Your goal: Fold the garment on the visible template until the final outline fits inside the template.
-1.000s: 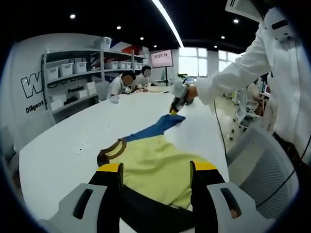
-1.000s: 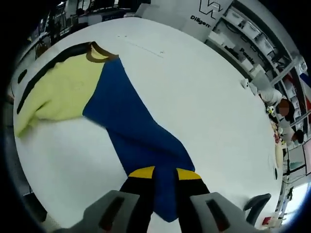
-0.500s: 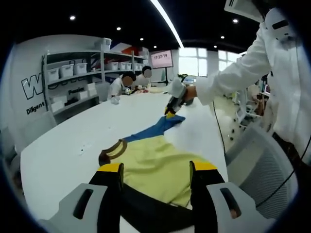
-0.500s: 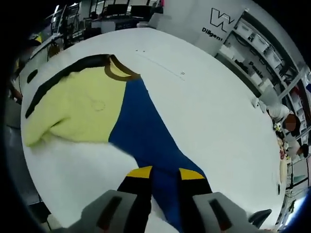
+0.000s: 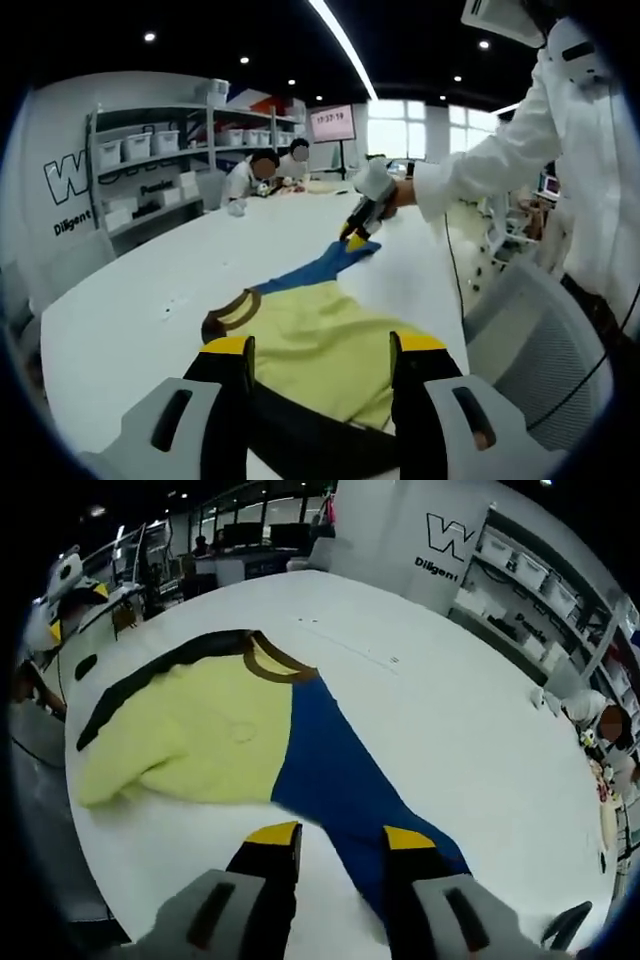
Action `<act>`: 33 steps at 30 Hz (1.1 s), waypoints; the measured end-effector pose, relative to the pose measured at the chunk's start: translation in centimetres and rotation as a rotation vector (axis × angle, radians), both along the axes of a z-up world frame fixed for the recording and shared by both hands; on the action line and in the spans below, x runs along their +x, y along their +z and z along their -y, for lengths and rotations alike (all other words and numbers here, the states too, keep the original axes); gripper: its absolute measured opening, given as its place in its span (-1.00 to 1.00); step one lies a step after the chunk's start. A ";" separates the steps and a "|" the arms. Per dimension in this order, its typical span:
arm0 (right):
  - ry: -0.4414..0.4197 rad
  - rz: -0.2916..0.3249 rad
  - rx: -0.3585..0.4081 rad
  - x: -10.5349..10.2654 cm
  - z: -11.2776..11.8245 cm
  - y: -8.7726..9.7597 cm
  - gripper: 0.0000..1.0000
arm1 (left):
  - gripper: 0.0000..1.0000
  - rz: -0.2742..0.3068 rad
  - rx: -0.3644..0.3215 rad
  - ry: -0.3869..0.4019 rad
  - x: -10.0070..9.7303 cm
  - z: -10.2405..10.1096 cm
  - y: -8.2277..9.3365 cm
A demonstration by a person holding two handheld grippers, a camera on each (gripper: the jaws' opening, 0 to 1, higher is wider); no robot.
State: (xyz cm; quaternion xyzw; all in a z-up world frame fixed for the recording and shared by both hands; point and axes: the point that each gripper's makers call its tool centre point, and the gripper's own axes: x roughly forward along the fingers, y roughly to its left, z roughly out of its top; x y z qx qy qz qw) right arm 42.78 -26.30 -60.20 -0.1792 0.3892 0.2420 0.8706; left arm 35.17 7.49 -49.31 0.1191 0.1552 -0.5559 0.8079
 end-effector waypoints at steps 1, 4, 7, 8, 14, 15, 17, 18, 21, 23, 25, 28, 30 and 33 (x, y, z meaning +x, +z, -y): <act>-0.003 0.005 0.021 -0.2 -0.3 0.1 -0.33 | 0.02 -0.002 -0.002 0.002 0.1 0.0 0.0; 0.014 0.031 0.064 -0.8 -1.2 0.5 -0.19 | 0.03 -0.005 -0.006 0.007 0.3 0.0 0.0; 0.024 0.050 0.083 -1.3 -1.8 0.8 -0.16 | 0.03 -0.006 -0.010 0.011 0.5 0.1 0.0; 0.023 0.054 0.089 -1.4 -1.9 0.9 -0.16 | 0.03 -0.006 -0.011 0.012 0.5 0.1 0.0; 0.017 0.078 0.159 -1.9 -2.8 1.7 0.00 | 0.01 -0.011 -0.005 0.028 1.2 0.0 -0.3; 0.018 0.081 0.164 -1.9 -2.9 1.8 0.04 | 0.01 -0.011 -0.001 0.032 1.4 0.0 -0.4; 0.030 0.093 0.191 -2.3 -3.5 2.1 0.09 | 0.01 -0.013 0.002 0.038 1.6 0.0 -0.6; 0.035 0.099 0.196 -2.5 -3.7 2.2 0.11 | 0.00 -0.015 0.003 0.040 1.7 0.0 -0.7; 0.047 0.106 0.224 -3.0 -4.3 2.5 0.17 | 0.00 -0.011 0.010 0.040 2.0 0.1 -0.8; 0.057 0.108 0.236 -3.4 -4.8 2.6 0.21 | 0.00 -0.010 0.014 0.039 2.1 0.1 -0.8; 0.070 0.112 0.247 -3.7 -5.2 2.8 0.26 | -0.01 -0.010 0.015 0.039 2.1 0.1 -0.8; 0.084 0.124 0.275 -4.3 -6.0 3.2 0.33 | -0.01 -0.012 0.017 0.044 2.3 0.1 -0.9; 0.085 0.124 0.278 -4.9 -6.2 3.4 0.37 | -0.01 -0.014 0.020 0.050 2.6 -0.1 -1.0; 0.090 0.133 0.293 -5.4 -6.6 3.8 0.41 | -0.02 -0.023 0.020 0.057 2.9 -0.1 -1.3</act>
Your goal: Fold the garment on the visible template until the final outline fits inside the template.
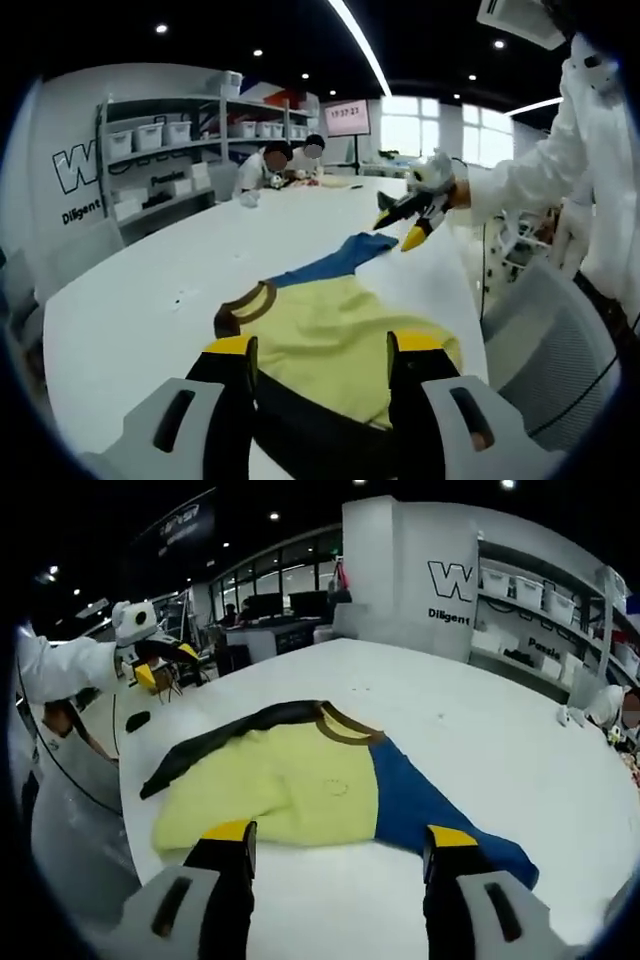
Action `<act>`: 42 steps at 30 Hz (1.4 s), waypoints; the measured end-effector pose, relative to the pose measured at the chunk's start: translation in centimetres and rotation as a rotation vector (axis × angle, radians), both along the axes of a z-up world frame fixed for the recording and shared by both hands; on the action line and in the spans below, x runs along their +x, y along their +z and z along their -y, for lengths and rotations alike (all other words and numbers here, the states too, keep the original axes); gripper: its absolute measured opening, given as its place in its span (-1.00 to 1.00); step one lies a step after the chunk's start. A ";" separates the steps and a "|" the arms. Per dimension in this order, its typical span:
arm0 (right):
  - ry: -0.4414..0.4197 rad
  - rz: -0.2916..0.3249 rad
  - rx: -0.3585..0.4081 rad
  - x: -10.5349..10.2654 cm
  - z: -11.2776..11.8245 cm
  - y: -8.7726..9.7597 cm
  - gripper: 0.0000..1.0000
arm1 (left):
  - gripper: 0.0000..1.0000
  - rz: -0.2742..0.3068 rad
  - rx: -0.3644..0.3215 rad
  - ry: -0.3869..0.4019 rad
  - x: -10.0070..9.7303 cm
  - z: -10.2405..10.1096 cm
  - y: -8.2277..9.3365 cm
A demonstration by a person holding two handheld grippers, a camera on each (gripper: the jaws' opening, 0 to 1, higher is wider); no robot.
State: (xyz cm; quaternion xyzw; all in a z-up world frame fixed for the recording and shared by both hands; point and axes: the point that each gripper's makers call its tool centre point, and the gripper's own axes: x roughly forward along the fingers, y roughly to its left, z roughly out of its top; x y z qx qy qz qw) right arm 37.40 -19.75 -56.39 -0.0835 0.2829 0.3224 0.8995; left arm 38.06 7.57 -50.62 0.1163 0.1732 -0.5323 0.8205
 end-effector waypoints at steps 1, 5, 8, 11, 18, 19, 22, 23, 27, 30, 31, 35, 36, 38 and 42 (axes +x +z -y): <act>0.005 0.006 0.008 -0.3 -0.2 0.2 0.44 | -0.03 -0.003 0.000 0.002 0.1 0.0 -0.1; 0.006 0.013 0.013 -0.9 -0.6 0.4 0.65 | -0.03 -0.009 0.000 0.005 0.5 0.3 -0.5; 0.019 0.025 0.029 -1.4 -1.1 0.7 0.69 | -0.04 -0.010 0.000 0.008 0.9 0.5 -0.7; 0.040 0.041 0.040 -1.8 -1.5 1.0 0.78 | -0.04 -0.014 0.002 0.011 1.2 0.5 -0.9; 0.079 0.053 0.040 -2.8 -1.8 1.0 0.79 | -0.05 -0.018 0.006 0.033 2.3 0.4 -1.5; 0.077 0.049 0.046 -2.8 -1.8 1.0 0.79 | -0.05 -0.015 0.010 0.035 2.5 0.3 -1.6; 0.067 0.052 0.054 -2.9 -1.8 1.1 0.79 | -0.05 -0.019 0.020 0.043 3.1 0.2 -2.1; 0.065 0.049 0.052 -3.0 -1.8 1.1 0.79 | -0.05 -0.024 0.023 0.046 3.3 0.2 -2.3; 0.071 0.058 0.048 -3.2 -1.9 1.3 0.77 | -0.06 -0.033 0.031 0.056 4.3 0.3 -2.9; 0.072 0.060 0.050 -3.3 -1.9 1.3 0.77 | -0.06 -0.043 0.037 0.056 4.9 0.6 -3.4; 0.072 0.059 0.049 -3.3 -1.9 1.3 0.77 | -0.07 -0.044 0.040 0.056 5.0 0.6 -3.5; 0.069 0.055 0.047 -3.5 -1.9 1.3 0.77 | -0.07 -0.050 0.042 0.056 5.9 1.1 -3.9; 0.070 0.055 0.046 -3.5 -1.9 1.3 0.77 | -0.07 -0.049 0.044 0.058 6.1 1.1 -4.0; 0.073 0.057 0.045 -3.5 -1.9 1.3 0.77 | -0.07 -0.055 0.046 0.062 6.7 1.3 -4.3; 0.077 0.054 0.041 -3.6 -1.9 1.4 0.77 | -0.08 -0.066 0.060 0.070 7.5 1.5 -5.1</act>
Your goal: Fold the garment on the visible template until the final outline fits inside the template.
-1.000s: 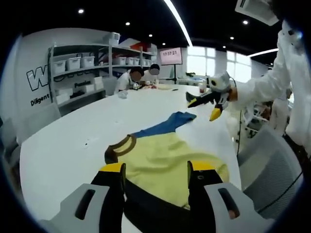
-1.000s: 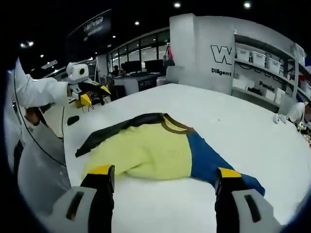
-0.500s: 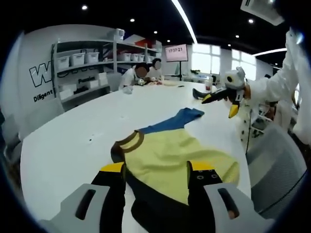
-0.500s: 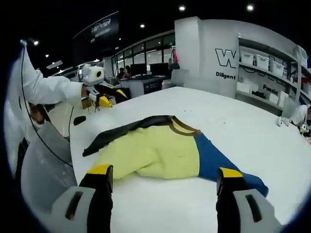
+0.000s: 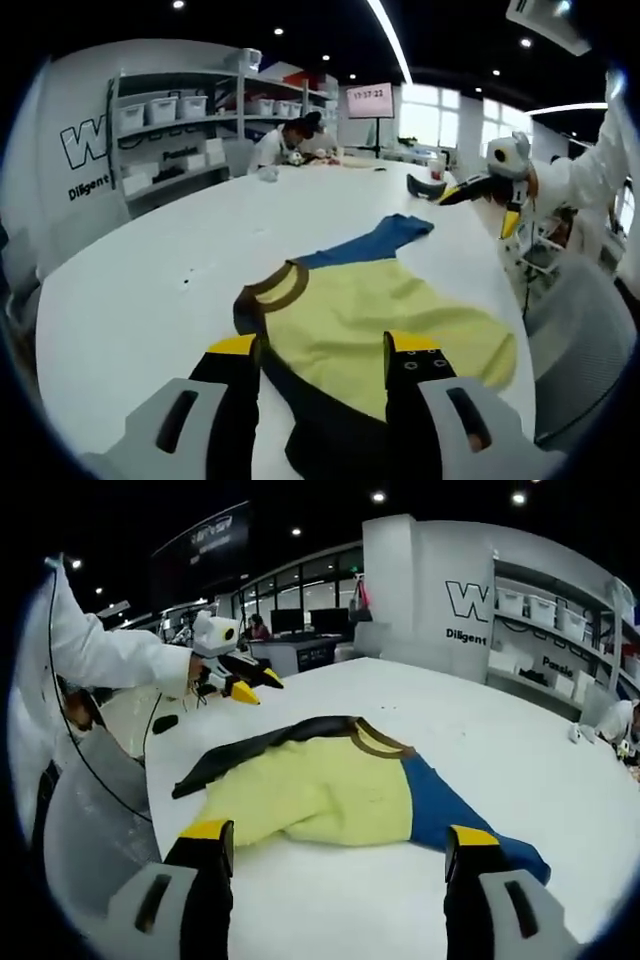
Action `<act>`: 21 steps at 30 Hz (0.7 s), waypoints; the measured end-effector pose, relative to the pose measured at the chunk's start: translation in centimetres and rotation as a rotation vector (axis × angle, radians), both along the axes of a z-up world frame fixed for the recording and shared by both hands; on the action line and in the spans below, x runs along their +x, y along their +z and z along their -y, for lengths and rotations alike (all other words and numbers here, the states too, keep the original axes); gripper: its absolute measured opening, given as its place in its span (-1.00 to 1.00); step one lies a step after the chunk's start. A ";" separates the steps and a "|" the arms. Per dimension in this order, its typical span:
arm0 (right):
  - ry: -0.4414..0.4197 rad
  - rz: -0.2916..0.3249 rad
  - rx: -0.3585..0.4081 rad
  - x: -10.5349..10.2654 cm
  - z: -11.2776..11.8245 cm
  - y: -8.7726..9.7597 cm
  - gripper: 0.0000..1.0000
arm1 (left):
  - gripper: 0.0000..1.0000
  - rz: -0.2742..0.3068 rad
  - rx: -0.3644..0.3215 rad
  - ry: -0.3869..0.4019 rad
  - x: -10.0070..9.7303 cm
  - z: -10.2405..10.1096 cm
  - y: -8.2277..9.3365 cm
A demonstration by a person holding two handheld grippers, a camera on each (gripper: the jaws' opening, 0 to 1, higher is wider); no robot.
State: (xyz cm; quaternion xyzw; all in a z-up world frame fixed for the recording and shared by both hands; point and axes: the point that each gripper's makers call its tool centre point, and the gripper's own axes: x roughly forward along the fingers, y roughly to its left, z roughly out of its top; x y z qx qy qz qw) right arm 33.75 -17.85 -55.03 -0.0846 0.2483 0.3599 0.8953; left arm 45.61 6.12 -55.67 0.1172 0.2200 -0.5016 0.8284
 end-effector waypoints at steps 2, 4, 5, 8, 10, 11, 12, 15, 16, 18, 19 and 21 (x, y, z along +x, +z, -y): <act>0.000 0.000 0.002 -0.1 -0.1 0.1 0.77 | -0.08 -0.007 0.013 0.012 0.6 -0.2 -0.5; 0.004 0.001 -0.002 -0.2 -0.1 0.1 0.77 | -0.08 -0.017 0.012 0.020 1.1 -0.2 -0.8; 0.005 0.000 -0.003 -0.2 -0.2 0.1 0.77 | -0.08 -0.021 0.012 0.024 1.3 -0.3 -0.9; 0.008 0.000 0.000 -0.4 -0.3 0.2 0.77 | -0.08 -0.027 0.009 0.032 1.9 -0.3 -1.2; 0.009 0.000 0.002 -0.4 -0.3 0.3 0.77 | -0.08 -0.031 0.012 0.035 2.2 -0.2 -1.5; 0.008 0.000 0.003 -0.4 -0.4 0.3 0.77 | -0.08 -0.034 0.013 0.035 2.3 -0.1 -1.7; 0.008 -0.001 0.000 -0.5 -0.4 0.2 0.77 | -0.09 -0.039 0.021 0.037 2.6 0.0 -2.0; 0.009 -0.004 0.002 -0.6 -0.5 0.1 0.76 | -0.09 -0.049 0.017 0.049 3.2 0.2 -2.3; 0.012 -0.006 -0.004 -0.7 -0.5 0.0 0.76 | -0.09 -0.056 0.013 0.060 3.6 0.3 -2.6; 0.018 -0.011 -0.005 -0.7 -0.5 -0.2 0.76 | -0.11 -0.067 0.017 0.080 4.1 0.4 -3.1; 0.018 -0.011 -0.006 -0.7 -0.5 -0.2 0.76 | -0.12 -0.073 0.018 0.086 4.3 0.5 -3.3; 0.016 -0.011 -0.007 -0.7 -0.5 -0.2 0.76 | -0.13 -0.084 0.036 0.098 4.6 0.7 -4.0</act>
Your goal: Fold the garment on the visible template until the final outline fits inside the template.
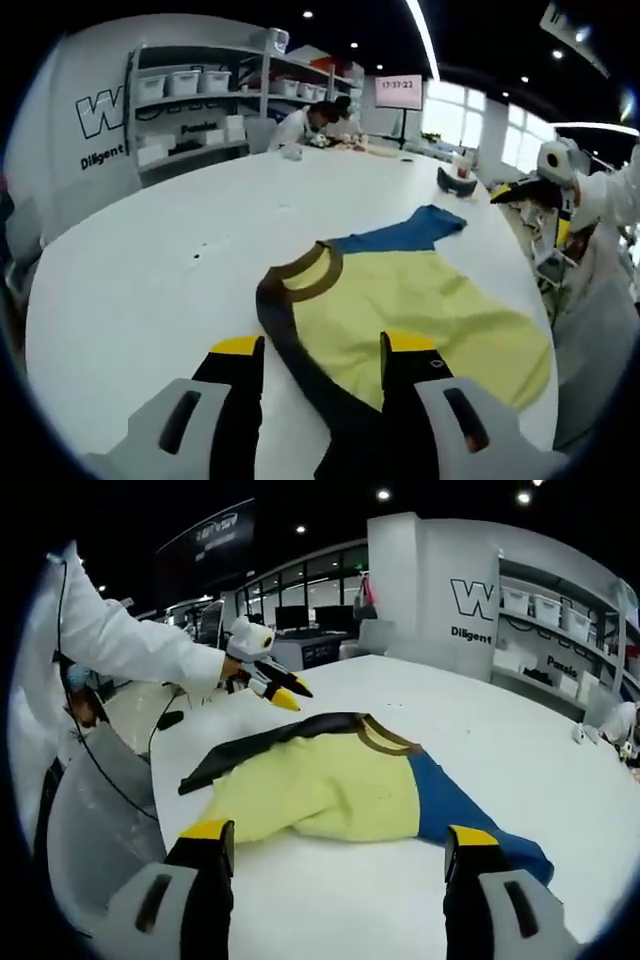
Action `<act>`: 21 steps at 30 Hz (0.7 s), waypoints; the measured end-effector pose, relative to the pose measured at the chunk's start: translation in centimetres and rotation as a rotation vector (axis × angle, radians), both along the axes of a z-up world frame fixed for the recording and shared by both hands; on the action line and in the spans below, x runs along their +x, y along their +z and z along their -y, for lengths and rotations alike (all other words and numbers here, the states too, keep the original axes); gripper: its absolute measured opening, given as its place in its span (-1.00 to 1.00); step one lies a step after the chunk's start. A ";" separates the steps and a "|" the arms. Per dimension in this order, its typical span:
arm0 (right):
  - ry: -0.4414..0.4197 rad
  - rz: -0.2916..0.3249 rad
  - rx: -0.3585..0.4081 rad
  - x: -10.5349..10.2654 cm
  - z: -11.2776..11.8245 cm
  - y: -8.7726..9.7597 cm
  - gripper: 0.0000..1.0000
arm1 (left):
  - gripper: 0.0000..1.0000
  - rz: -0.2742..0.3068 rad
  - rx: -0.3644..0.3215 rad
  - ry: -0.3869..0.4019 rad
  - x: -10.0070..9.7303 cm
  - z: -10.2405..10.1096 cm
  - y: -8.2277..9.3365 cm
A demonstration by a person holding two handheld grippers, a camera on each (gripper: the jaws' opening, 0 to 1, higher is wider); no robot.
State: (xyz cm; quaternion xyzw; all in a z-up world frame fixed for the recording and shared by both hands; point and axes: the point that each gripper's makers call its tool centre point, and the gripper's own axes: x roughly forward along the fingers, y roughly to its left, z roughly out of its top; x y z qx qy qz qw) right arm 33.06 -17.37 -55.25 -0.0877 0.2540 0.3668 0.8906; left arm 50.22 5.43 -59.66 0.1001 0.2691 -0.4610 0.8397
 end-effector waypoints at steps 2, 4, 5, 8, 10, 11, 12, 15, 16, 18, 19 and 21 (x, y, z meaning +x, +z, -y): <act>0.001 0.001 -0.002 0.0 0.0 0.0 0.76 | -0.14 -0.020 0.005 0.008 0.4 0.5 -0.8; 0.002 -0.002 -0.006 -0.1 0.0 -0.1 0.76 | -0.14 -0.025 0.019 0.022 0.9 0.6 -1.4; 0.003 -0.004 -0.008 -0.1 0.0 -0.2 0.76 | -0.16 -0.027 0.018 0.028 1.1 0.6 -1.5; 0.007 -0.009 -0.013 -0.1 -0.1 -0.3 0.75 | -0.23 -0.043 0.027 0.063 2.0 0.6 -2.1; 0.010 -0.006 -0.019 -0.1 -0.1 -0.4 0.75 | -0.30 -0.050 0.032 0.077 2.3 0.6 -2.2; 0.011 -0.006 -0.022 0.0 0.0 -0.4 0.75 | -0.32 -0.052 0.037 0.089 2.6 0.5 -2.4; 0.011 -0.005 -0.022 0.1 0.0 -0.4 0.75 | -0.34 -0.051 0.041 0.101 2.8 0.5 -2.5; 0.007 -0.004 -0.022 0.3 0.1 -0.4 0.75 | -0.37 -0.077 0.053 0.130 3.2 0.2 -3.3; 0.006 -0.004 -0.022 0.3 0.1 -0.4 0.75 | -0.38 -0.087 0.059 0.136 3.2 0.2 -3.6; 0.007 -0.004 -0.025 0.4 0.1 -0.4 0.74 | -0.45 -0.117 0.067 0.150 3.1 0.1 -4.3; 0.007 -0.004 -0.026 0.4 0.1 -0.4 0.74 | -0.51 -0.124 0.068 0.157 3.1 0.2 -4.5; 0.007 -0.006 -0.029 0.4 0.2 -0.5 0.74 | -0.89 -0.155 0.064 0.164 2.9 0.2 -4.7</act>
